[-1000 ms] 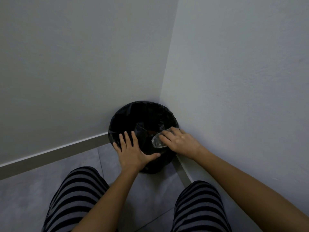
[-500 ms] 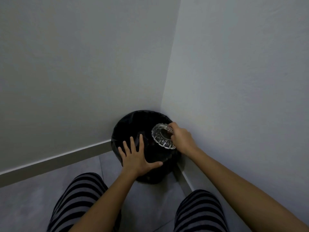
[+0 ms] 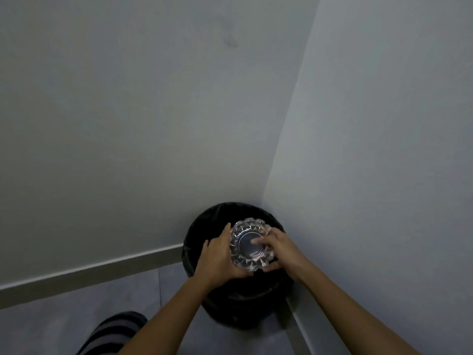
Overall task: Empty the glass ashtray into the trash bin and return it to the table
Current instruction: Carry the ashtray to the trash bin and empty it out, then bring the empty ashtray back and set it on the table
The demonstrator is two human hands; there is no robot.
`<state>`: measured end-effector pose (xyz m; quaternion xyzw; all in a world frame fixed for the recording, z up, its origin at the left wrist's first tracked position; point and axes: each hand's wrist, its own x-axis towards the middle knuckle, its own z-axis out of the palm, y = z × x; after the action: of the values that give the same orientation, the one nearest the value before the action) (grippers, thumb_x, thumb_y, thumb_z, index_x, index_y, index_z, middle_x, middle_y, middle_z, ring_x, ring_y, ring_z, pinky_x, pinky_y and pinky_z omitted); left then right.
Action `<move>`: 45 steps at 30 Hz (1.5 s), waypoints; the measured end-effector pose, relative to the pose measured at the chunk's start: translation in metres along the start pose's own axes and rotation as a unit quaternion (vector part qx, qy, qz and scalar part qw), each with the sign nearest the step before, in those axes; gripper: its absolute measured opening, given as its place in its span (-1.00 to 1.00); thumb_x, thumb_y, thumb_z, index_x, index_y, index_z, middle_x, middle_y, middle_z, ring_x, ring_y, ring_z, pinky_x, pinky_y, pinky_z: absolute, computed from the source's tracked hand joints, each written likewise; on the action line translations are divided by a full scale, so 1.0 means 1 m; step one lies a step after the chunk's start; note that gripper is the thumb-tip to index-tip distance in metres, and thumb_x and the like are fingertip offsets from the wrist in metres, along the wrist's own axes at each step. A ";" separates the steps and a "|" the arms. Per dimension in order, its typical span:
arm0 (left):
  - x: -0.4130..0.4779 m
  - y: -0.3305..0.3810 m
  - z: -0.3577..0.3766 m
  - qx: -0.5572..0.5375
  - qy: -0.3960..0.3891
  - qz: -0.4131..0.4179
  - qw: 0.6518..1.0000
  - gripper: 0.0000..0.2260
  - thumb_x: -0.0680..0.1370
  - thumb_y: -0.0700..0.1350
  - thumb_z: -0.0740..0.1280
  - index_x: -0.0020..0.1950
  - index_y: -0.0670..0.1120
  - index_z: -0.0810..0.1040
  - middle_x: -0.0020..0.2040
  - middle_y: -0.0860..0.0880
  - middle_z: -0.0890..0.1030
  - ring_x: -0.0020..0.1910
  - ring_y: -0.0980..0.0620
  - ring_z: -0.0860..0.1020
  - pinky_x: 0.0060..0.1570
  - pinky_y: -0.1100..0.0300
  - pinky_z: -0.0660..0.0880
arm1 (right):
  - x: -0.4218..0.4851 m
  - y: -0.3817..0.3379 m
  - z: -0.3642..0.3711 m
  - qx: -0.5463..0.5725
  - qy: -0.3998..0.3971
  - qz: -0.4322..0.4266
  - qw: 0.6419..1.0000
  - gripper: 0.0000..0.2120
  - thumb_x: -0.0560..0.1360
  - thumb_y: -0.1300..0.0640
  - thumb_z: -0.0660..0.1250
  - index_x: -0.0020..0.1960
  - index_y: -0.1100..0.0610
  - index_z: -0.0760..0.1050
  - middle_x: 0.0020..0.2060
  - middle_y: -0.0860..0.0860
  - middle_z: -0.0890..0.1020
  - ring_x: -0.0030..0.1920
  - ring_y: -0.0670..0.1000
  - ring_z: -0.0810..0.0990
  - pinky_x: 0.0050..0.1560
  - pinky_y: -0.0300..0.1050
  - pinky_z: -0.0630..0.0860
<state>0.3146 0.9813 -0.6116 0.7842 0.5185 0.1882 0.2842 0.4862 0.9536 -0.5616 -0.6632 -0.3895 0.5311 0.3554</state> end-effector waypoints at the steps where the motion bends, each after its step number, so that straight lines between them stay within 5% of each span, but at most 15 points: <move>1: 0.003 -0.003 -0.003 -0.014 0.002 0.006 1.000 0.11 0.10 0.40 0.47 0.51 -0.01 0.12 0.37 0.05 0.48 0.32 -0.02 0.47 0.34 -0.12 0.35 | 0.002 0.000 0.000 0.008 -0.010 0.001 1.000 -0.70 0.47 0.15 0.38 0.18 0.04 0.43 0.08 0.06 0.60 -0.07 0.07 0.63 -0.41 -0.11 0.58; 4: 0.008 0.004 -0.031 -0.045 -0.009 0.015 0.999 0.02 0.07 0.32 0.55 0.41 -0.02 0.25 0.26 0.04 0.53 0.22 -0.01 0.52 0.22 0.00 0.46 | -0.005 -0.019 -0.004 0.010 -0.052 -0.028 0.998 -0.36 0.47 0.13 0.44 0.39 -0.13 0.16 0.19 0.01 0.55 0.11 0.10 0.61 -0.38 -0.13 0.60; 7: 0.005 0.031 -0.077 -0.029 -0.028 0.029 0.999 0.12 0.02 0.36 0.50 0.46 -0.06 0.23 0.35 -0.02 0.47 0.29 -0.05 0.47 0.29 0.06 0.40 | -0.023 -0.054 -0.016 -0.078 -0.105 -0.063 0.989 0.03 0.27 0.29 0.58 0.48 -0.06 0.00 0.29 0.08 0.49 0.14 -0.01 0.61 -0.19 -0.20 0.62; 10: -0.001 0.065 -0.137 -0.042 -0.017 0.008 0.999 0.10 0.00 0.39 0.47 0.45 -0.01 0.27 0.36 0.00 0.47 0.31 -0.04 0.46 0.30 0.07 0.40 | -0.045 -0.114 -0.024 -0.136 -0.144 -0.065 0.978 0.08 0.23 0.47 0.56 0.48 0.03 -0.03 0.32 0.07 0.43 0.15 -0.12 0.57 0.10 -0.23 0.57; 13: -0.011 0.095 -0.187 -0.026 0.000 -0.007 1.000 0.05 0.04 0.40 0.50 0.43 0.01 0.28 0.32 0.02 0.51 0.27 -0.04 0.50 0.23 0.04 0.45 | -0.071 -0.172 -0.030 -0.196 -0.176 -0.064 0.962 0.34 0.11 0.27 0.64 0.56 0.05 -0.25 0.49 0.08 0.21 0.36 0.09 0.47 0.34 0.03 0.46; 16: -0.024 0.126 -0.233 0.008 -0.008 -0.034 0.999 0.10 0.07 0.38 0.52 0.48 -0.03 0.20 0.37 -0.03 0.45 0.32 -0.10 0.44 0.30 0.00 0.38 | -0.095 -0.224 -0.025 -0.260 -0.188 -0.090 0.943 0.34 0.14 0.21 0.62 0.56 0.05 -0.30 0.54 0.04 0.03 0.45 0.12 0.34 0.42 0.07 0.36; 19: -0.057 0.175 -0.311 0.037 0.026 -0.070 0.996 0.09 0.09 0.37 0.53 0.49 -0.04 0.20 0.37 -0.03 0.46 0.32 -0.09 0.43 0.30 0.03 0.34 | -0.144 -0.305 -0.020 -0.374 -0.200 -0.157 0.892 0.23 0.25 0.16 0.62 0.55 0.20 -0.25 0.55 0.09 -0.04 0.54 0.02 0.03 0.49 -0.23 0.03; 23: -0.101 0.231 -0.394 0.117 0.067 -0.106 0.985 0.10 0.13 0.38 0.50 0.52 -0.03 0.15 0.39 -0.02 0.44 0.36 -0.07 0.39 0.32 0.07 0.29 | -0.204 -0.385 -0.006 -0.437 -0.209 -0.233 0.844 0.21 0.27 0.06 0.61 0.56 0.21 -0.20 0.54 0.09 0.02 0.49 -0.09 0.09 0.36 -0.44 0.04; 27: -0.151 0.269 -0.451 0.166 0.087 -0.134 0.973 0.18 0.08 0.50 0.38 0.55 -0.03 0.10 0.36 0.01 0.48 0.32 -0.06 0.43 0.30 0.06 0.32 | -0.266 -0.438 0.009 -0.517 -0.180 -0.324 0.771 0.16 0.25 -0.21 0.53 0.57 0.16 -0.07 0.55 0.02 0.09 0.47 0.08 0.29 0.41 -0.07 0.33; 30: -0.195 0.291 -0.481 0.211 0.101 -0.163 0.958 0.20 0.06 0.56 0.22 0.56 -0.06 0.08 0.39 -0.01 0.46 0.33 -0.07 0.43 0.32 0.06 0.29 | -0.299 -0.461 0.025 -0.554 -0.185 -0.381 0.716 0.18 0.19 -0.39 0.41 0.57 0.18 -0.01 0.52 0.07 0.19 0.45 0.13 0.33 0.41 0.03 0.36; 34: -0.248 0.300 -0.504 0.212 0.147 -0.200 0.945 0.08 0.16 0.38 0.48 0.51 -0.11 0.17 0.34 -0.06 0.50 0.31 -0.08 0.46 0.30 0.08 0.32 | -0.338 -0.479 0.055 -0.582 -0.194 -0.466 0.638 0.16 0.21 -0.40 0.41 0.56 0.19 0.04 0.49 0.09 0.27 0.39 0.15 0.39 0.36 0.03 0.40; 39: -0.336 0.311 -0.525 0.200 0.197 -0.256 0.925 0.04 0.12 0.29 0.57 0.44 -0.17 0.30 0.32 -0.13 0.50 0.30 -0.13 0.47 0.28 0.06 0.37 | -0.388 -0.484 0.110 -0.580 -0.218 -0.540 0.569 0.17 0.21 -0.39 0.45 0.56 0.18 0.03 0.50 0.09 0.29 0.41 0.14 0.36 0.39 0.02 0.36; 40: -0.353 0.311 -0.528 0.211 0.216 -0.269 0.915 0.06 0.11 0.31 0.56 0.44 -0.19 0.30 0.36 -0.16 0.45 0.34 -0.14 0.44 0.32 0.04 0.34 | -0.397 -0.483 0.121 -0.582 -0.221 -0.554 0.553 0.18 0.20 -0.42 0.42 0.56 0.16 0.03 0.49 0.08 0.30 0.40 0.14 0.36 0.39 0.03 0.34; 42: -0.470 0.311 -0.529 0.224 0.260 -0.372 0.863 0.12 0.12 0.37 0.52 0.48 -0.21 0.22 0.49 -0.20 0.28 0.47 -0.14 0.27 0.44 -0.04 0.21 | -0.475 -0.461 0.194 -0.576 -0.267 -0.628 0.450 0.19 0.18 -0.48 0.38 0.57 0.14 0.02 0.48 0.07 0.31 0.42 0.14 0.33 0.43 0.06 0.27; 45: -0.549 0.306 -0.532 0.259 0.278 -0.437 0.815 0.13 0.18 0.39 0.47 0.53 -0.19 0.10 0.58 -0.15 0.03 0.56 -0.08 0.03 0.50 -0.13 -0.01 | -0.536 -0.451 0.253 -0.565 -0.292 -0.666 0.389 0.20 0.20 -0.50 0.34 0.57 0.13 -0.02 0.50 0.10 0.27 0.49 0.19 0.20 0.51 0.22 0.07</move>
<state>0.0023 0.5176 -0.0079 0.4341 0.8932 0.1126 -0.0336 0.1038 0.6889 0.0204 -0.0444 -0.9974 -0.0565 0.0039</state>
